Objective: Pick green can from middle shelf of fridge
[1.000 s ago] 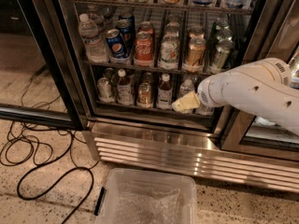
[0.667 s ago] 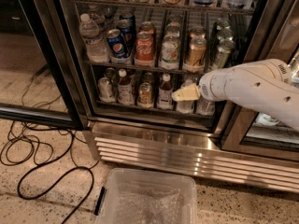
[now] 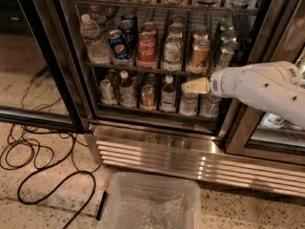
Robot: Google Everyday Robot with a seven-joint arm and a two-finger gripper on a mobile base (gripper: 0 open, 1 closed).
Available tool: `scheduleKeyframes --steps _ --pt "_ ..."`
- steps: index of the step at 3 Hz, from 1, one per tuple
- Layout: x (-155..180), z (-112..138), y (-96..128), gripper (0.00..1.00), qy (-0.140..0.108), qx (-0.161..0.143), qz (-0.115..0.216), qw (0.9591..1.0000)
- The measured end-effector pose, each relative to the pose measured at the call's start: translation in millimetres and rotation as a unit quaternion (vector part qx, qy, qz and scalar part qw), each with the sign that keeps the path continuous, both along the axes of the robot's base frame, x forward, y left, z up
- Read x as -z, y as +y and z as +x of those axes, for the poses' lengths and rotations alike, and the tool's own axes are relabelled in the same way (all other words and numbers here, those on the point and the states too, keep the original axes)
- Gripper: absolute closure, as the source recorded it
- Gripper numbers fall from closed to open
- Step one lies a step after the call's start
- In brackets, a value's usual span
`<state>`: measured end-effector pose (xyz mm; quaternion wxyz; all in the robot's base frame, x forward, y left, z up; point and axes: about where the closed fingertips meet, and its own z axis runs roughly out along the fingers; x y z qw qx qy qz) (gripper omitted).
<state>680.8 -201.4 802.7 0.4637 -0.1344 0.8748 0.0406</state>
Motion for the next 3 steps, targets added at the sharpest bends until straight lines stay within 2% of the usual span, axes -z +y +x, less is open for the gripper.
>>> scheduleKeyframes --steps 1,2,3 --pt "0 0 -1 0.0 0.0 0.002 0.002 1.0" --pt "1 6 -1 0.0 -0.012 0.01 0.014 0.9998" --pt "-6 23 -11 0.0 -0.039 0.027 0.024 0.9986"
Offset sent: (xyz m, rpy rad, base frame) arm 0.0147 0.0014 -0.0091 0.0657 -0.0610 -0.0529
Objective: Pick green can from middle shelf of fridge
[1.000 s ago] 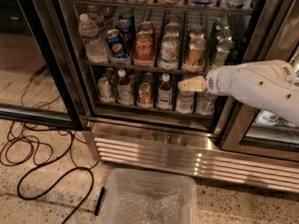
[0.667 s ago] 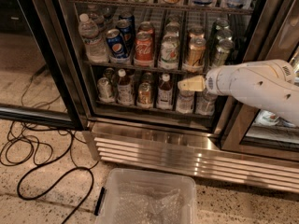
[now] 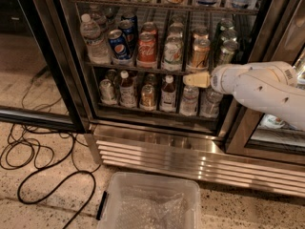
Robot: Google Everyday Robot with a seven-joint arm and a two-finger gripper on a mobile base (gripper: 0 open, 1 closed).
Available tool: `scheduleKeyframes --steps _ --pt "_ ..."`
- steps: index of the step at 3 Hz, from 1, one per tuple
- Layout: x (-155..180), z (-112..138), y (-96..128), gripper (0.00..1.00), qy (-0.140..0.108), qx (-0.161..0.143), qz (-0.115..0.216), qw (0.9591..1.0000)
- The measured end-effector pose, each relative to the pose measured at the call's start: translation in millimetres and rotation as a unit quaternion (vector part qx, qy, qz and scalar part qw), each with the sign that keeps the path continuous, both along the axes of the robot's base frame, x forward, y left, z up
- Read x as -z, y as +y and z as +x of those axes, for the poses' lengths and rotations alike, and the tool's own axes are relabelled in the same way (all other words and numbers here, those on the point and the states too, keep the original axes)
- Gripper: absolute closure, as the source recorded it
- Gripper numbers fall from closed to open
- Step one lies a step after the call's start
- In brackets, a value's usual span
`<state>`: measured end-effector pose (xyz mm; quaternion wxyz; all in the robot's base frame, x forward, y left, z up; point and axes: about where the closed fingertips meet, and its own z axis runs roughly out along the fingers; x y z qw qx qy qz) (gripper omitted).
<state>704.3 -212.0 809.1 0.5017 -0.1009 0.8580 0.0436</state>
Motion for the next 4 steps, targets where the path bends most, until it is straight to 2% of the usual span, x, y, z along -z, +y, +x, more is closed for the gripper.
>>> scheduleKeyframes --steps 1,2,3,4 --pt "-11 13 -16 0.17 -0.023 0.021 0.007 0.9995" --pt "-22 22 -31 0.28 -0.041 0.039 0.012 0.9983" --pt "-31 26 -40 0.29 -0.055 0.049 0.015 0.9972" --pt "-34 28 -44 0.24 -0.065 0.055 0.016 0.9962"
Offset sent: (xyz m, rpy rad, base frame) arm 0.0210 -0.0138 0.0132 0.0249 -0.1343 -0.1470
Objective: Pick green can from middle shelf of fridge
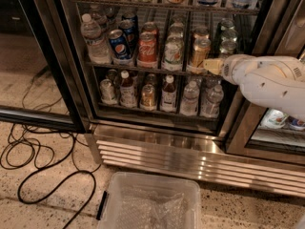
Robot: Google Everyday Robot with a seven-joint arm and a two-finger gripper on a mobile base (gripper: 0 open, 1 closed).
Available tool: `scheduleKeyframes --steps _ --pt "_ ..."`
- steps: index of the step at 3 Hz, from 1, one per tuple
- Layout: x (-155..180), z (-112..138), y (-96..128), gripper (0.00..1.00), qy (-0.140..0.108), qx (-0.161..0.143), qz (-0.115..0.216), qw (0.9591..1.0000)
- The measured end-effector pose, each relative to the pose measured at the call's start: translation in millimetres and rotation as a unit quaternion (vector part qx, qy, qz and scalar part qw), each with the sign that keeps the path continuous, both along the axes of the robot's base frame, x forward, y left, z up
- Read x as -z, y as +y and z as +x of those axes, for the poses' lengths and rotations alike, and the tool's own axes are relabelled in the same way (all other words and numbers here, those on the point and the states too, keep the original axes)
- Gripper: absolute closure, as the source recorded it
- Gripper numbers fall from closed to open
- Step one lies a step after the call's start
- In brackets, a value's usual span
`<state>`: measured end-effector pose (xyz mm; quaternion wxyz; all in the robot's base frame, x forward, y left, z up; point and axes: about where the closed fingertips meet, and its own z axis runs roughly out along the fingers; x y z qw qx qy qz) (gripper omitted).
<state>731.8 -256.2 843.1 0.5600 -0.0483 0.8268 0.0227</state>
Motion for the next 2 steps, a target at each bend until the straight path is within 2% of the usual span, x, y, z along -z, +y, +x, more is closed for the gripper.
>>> scheduleKeyframes --steps 2 --pt "9.1 3.0 -6.6 0.23 -0.001 0.013 -0.013 0.9998"
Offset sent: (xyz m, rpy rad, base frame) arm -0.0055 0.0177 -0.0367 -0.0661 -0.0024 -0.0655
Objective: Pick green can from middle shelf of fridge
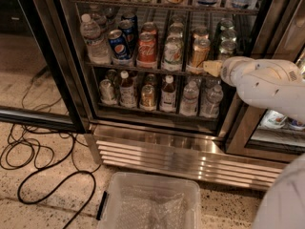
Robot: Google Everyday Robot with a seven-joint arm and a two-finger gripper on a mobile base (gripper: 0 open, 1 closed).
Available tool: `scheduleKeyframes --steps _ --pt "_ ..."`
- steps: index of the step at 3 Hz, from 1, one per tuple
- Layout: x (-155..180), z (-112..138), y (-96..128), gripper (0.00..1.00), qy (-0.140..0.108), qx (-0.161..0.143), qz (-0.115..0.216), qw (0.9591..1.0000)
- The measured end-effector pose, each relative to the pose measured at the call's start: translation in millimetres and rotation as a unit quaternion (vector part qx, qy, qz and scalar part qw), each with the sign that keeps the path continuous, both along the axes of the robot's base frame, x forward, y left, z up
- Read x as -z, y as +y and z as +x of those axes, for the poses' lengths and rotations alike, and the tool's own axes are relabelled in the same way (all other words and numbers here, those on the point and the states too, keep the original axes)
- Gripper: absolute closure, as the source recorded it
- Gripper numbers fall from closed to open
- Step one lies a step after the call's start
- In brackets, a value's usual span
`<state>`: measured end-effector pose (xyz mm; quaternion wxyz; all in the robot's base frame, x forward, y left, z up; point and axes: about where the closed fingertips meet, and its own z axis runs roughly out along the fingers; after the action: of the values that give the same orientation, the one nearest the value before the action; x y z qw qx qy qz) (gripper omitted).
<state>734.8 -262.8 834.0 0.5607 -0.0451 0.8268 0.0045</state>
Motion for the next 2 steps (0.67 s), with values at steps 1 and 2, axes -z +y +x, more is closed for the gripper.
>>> scheduleKeyframes --steps 1,2 --pt "1.3 0.9 -1.9 0.27 -0.002 0.004 -0.004 1.0" --pt "0.1 2.8 -3.1 0.27 -0.007 0.008 -0.006 0.9999"
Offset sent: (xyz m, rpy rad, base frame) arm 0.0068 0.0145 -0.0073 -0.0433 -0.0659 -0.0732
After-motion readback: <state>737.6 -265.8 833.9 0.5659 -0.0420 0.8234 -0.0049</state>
